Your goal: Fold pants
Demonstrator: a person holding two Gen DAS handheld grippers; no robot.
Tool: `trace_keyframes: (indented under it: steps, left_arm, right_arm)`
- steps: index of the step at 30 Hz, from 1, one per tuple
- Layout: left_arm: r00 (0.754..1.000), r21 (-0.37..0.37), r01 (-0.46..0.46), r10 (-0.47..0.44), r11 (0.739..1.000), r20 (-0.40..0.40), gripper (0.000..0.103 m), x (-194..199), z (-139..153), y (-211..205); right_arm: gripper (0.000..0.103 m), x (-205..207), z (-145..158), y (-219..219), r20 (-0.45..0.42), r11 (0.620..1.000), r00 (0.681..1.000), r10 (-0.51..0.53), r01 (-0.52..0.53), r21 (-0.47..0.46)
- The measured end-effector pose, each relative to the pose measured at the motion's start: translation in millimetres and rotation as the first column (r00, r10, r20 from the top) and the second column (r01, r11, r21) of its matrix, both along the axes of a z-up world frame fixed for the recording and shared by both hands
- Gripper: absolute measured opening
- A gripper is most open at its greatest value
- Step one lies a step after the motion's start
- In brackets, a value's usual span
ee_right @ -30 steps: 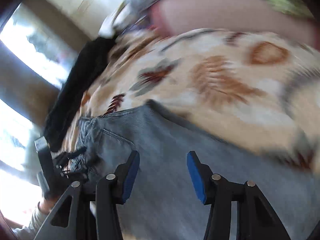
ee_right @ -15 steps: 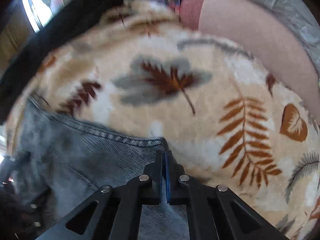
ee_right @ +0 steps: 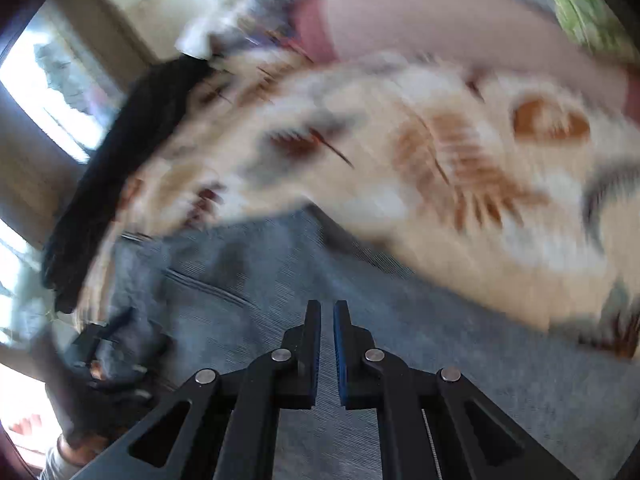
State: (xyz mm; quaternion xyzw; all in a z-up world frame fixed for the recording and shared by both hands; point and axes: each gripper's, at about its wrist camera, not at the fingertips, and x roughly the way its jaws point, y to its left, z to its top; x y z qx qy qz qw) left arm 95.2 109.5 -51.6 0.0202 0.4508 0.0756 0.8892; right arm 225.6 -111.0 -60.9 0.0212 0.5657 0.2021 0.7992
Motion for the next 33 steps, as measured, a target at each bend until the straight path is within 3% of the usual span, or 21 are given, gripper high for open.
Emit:
trace_keyframes:
  steps: [1,2,4,6,8,10,11,14,16,19,21,23,25,26,30,33]
  left_arm:
    - [1.000,0.004,0.002,-0.002,1.000,-0.001,0.080,1.0,0.0,-1.0]
    - [1.000,0.013,0.003,-0.003,1.000,-0.007,0.080,1.9,0.1,-2.0]
    - [1.000,0.015,0.007,-0.007,1.000,-0.009,0.080,0.5,5.1,-2.1]
    - [1.000,0.000,0.008,-0.008,1.000,-0.014,0.080,-4.3,12.9,-1.8]
    - [1.000,-0.021,-0.004,0.005,1.000,0.013,0.080,-15.9,29.1,-4.5]
    - [0.999,-0.056,0.003,0.000,0.998,0.050,0.080,-26.0,43.8,-10.6]
    - [0.997,-0.080,0.018,-0.012,0.997,0.074,0.080,-30.5,52.1,-17.3]
    - [0.993,-0.145,0.083,-0.069,0.986,0.097,0.080,-30.8,65.0,-45.7]
    - [0.989,-0.190,0.129,-0.113,0.973,0.095,0.080,-24.4,67.9,-68.6]
    - [0.980,-0.249,0.195,-0.177,0.949,0.094,0.080,-9.2,67.2,-114.2]
    - [0.977,-0.288,0.214,-0.200,0.933,0.079,0.080,0.5,63.0,-139.5]
    - [0.974,-0.312,0.228,-0.219,0.922,0.061,0.080,7.2,58.3,-160.4]
    - [0.972,-0.315,0.231,-0.231,0.921,0.037,0.080,13.9,50.6,-179.0]
    - [0.970,-0.320,0.235,-0.241,0.918,0.020,0.080,16.0,46.7,-186.2]
    - [0.969,-0.319,0.226,-0.246,0.920,-0.021,0.080,23.5,33.9,-201.1]
    - [0.970,-0.319,0.203,-0.234,0.926,-0.060,0.080,34.1,21.0,-207.6]
  right_arm:
    - [0.016,8.2,-15.2,-16.4,-0.055,0.996,0.998,-0.036,0.040,0.085]
    - [0.016,10.1,-11.4,-29.8,-0.067,0.982,0.995,-0.069,0.080,0.169]
    - [0.019,-0.7,11.3,-45.6,-0.016,0.978,0.993,-0.115,0.116,0.175]
    - [0.024,-32.0,43.2,-76.2,0.039,0.950,0.991,-0.127,0.110,0.291]
    - [0.038,-63.7,59.2,-109.5,0.046,0.922,0.984,-0.174,0.146,0.360]
    - [0.062,-107.7,67.4,-159.2,0.070,0.890,0.953,-0.295,0.247,0.383]
    - [0.064,-126.4,65.4,-184.7,0.061,0.862,0.930,-0.363,0.310,0.401]
    - [0.064,-187.9,41.7,-271.2,-0.089,0.691,0.818,-0.568,0.532,0.489]
    - [0.065,-211.5,25.2,-305.4,-0.175,0.598,0.750,-0.637,0.625,0.501]
    - [0.065,-224.9,6.5,-331.1,-0.254,0.519,0.692,-0.675,0.691,0.503]
    - [0.065,-222.6,-1.3,-338.2,-0.301,0.472,0.679,-0.669,0.702,0.533]
    - [0.065,-217.7,-6.3,-338.8,-0.326,0.443,0.656,-0.681,0.723,0.531]
    - [0.065,-206.6,-6.9,-333.8,-0.308,0.475,0.680,-0.665,0.704,0.528]
    - [0.065,-205.0,-9.4,-337.8,-0.330,0.465,0.651,-0.684,0.737,0.491]
    - [0.064,-202.1,-15.2,-341.0,-0.361,0.392,0.596,-0.718,0.774,0.497]
    - [0.064,-194.4,-16.4,-340.5,-0.349,0.394,0.589,-0.729,0.778,0.489]
